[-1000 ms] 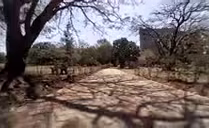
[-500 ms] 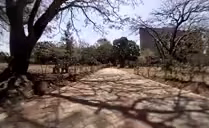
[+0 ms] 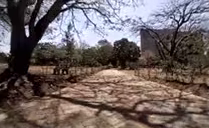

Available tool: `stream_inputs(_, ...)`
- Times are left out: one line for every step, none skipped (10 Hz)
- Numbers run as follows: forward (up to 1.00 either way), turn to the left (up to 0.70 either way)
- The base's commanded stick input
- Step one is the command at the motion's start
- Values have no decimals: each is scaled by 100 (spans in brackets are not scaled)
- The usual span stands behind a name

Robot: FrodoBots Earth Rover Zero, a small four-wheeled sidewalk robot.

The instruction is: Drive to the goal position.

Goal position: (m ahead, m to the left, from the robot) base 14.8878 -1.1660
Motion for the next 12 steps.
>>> stream_inputs(70,0)
stream_inputs(70,0)
stream_inputs(70,0)
stream_inputs(70,0)
stream_inputs(70,0)
stream_inputs(70,0)
stream_inputs(70,0)
stream_inputs(-68,0)
stream_inputs(-68,0)
stream_inputs(-67,0)
stream_inputs(-67,0)
stream_inputs(-67,0)
